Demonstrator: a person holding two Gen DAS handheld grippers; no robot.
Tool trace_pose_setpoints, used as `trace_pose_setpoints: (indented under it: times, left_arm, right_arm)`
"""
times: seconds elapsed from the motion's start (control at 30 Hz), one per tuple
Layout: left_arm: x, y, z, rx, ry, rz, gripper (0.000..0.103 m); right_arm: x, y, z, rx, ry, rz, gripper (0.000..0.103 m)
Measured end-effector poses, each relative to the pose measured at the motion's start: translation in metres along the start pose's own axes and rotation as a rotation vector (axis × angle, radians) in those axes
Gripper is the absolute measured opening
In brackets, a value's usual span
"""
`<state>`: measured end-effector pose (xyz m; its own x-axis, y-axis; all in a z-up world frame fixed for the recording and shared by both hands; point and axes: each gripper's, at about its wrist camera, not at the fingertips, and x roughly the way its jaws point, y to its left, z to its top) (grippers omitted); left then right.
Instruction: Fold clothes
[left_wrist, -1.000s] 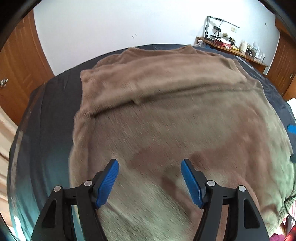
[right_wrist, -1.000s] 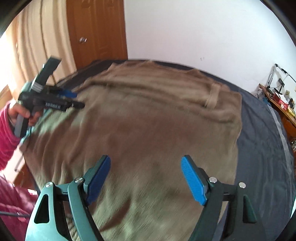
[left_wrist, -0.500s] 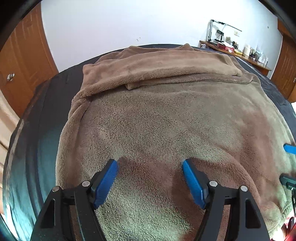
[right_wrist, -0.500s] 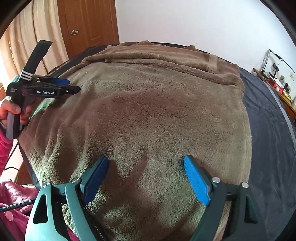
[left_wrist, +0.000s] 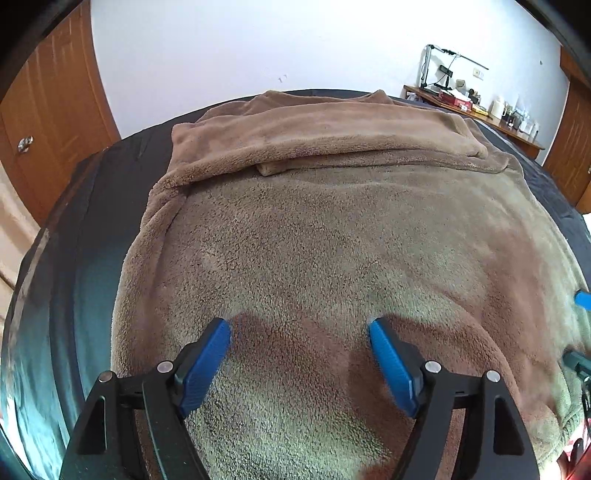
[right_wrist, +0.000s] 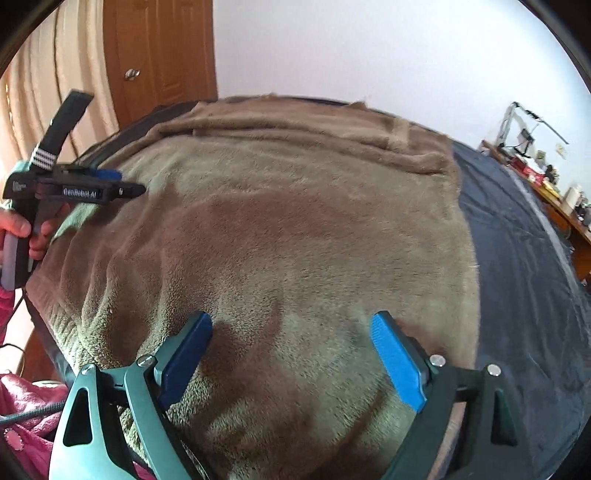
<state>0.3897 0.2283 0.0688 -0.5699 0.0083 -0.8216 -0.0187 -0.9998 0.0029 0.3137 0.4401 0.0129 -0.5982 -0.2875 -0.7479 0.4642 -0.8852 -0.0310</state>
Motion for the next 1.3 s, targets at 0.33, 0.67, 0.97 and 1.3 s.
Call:
trace_pose_setpoints:
  times: [0.33, 0.67, 0.97, 1.3]
  left_arm:
    - [-0.02, 0.008, -0.026, -0.006, 0.018, -0.057, 0.08]
    - [-0.065, 0.037, -0.067, 0.005, -0.007, -0.046, 0.08]
    - [-0.076, 0.035, -0.09, 0.048, -0.025, -0.029, 0.08]
    - [-0.068, 0.026, -0.087, 0.027, -0.027, -0.047, 0.08]
  right_arm:
    - [-0.053, -0.025, -0.021, 0.074, -0.149, -0.137, 0.091]
    - [-0.121, -0.072, -0.061, 0.157, -0.247, -0.233, 0.091]
    - [-0.113, -0.026, -0.082, -0.112, -0.182, -0.055, 0.09]
    - [-0.087, 0.005, -0.093, -0.349, -0.065, -0.145, 0.053]
